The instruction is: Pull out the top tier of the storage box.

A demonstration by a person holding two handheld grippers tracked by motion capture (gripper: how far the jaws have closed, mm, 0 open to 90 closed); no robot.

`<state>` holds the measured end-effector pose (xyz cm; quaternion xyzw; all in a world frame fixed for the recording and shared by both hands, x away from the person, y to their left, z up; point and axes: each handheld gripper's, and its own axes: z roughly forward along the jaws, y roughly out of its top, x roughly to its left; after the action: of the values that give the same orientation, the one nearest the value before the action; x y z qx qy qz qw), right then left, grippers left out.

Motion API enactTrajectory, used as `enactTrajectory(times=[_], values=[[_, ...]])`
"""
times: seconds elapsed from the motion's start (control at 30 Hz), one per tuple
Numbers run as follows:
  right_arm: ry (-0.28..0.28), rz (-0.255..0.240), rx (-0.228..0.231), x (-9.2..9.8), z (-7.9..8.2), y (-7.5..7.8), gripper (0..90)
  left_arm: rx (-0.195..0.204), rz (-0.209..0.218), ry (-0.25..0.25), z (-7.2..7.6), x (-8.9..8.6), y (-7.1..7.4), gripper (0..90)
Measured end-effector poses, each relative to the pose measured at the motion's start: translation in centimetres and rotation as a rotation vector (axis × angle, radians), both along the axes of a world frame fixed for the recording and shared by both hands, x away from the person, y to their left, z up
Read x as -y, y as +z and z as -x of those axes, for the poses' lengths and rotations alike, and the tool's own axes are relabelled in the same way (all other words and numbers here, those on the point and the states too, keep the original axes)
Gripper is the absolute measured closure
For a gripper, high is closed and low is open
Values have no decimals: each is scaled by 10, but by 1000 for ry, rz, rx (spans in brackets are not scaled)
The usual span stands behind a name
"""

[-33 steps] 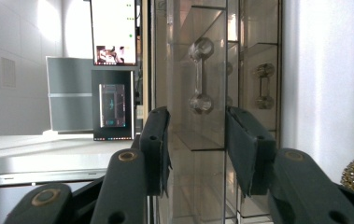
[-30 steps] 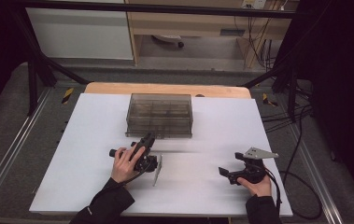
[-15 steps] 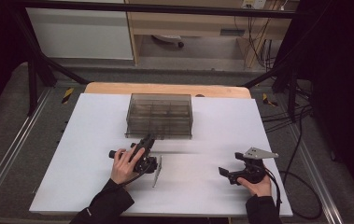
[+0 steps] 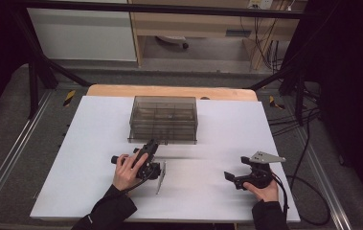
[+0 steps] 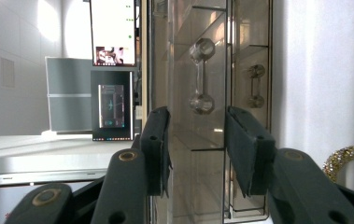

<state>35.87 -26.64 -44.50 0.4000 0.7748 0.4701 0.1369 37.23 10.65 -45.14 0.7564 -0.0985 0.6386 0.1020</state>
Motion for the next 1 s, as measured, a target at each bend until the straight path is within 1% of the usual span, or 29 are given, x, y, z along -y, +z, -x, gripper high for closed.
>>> enactTrajectory(times=[0.2,0.43,0.63,0.73,0.8,0.93,1.0], values=[[-2,-1,1,0,0,0,12,4,-4,4,2,0,0,602],[0,1,0,0,0,0,12,5,2,4,2,1,-1,601],[-1,0,0,0,0,0,12,-8,12,12,2,1,0,599],[-1,0,0,0,0,0,12,-24,22,15,2,2,2,594],[-2,0,0,0,0,0,12,-36,27,12,2,2,2,573],[-2,1,1,0,0,0,12,-74,39,11,2,2,4,504],[-2,0,-1,0,0,0,12,-80,55,14,2,2,6,459]])
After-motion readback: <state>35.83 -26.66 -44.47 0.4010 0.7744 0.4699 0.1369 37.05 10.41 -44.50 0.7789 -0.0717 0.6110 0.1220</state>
